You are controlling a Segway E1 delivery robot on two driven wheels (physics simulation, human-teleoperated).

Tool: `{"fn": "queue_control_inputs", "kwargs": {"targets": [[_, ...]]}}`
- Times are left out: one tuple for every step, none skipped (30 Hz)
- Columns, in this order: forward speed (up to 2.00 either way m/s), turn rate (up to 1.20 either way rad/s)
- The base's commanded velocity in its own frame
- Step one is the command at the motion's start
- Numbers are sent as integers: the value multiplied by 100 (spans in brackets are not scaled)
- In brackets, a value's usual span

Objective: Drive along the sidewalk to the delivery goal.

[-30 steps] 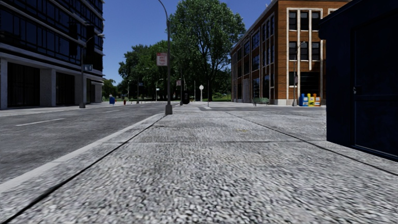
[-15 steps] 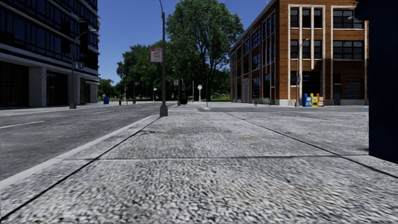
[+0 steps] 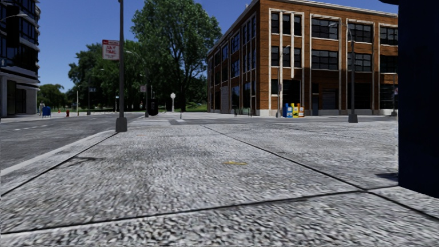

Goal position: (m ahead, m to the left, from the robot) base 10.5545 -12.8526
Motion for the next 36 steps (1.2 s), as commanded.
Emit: {"fn": "queue_control_inputs", "kwargs": {"targets": [[200, -59], [200, -59], [200, -59], [200, -59], [200, -59], [200, -59], [200, -59], [200, -59], [200, -59], [200, -59], [200, -59], [200, -59], [200, -59], [200, -59], [200, -59], [200, -59], [200, -59], [200, -59], [200, -59], [200, -59], [200, -59], [200, -59], [200, -59], [200, -59], [200, -59], [200, -59], [200, -59], [200, -59], [200, -59], [200, -59], [200, -59], [200, -59], [200, -59], [200, -59], [200, -59], [200, -59]]}}
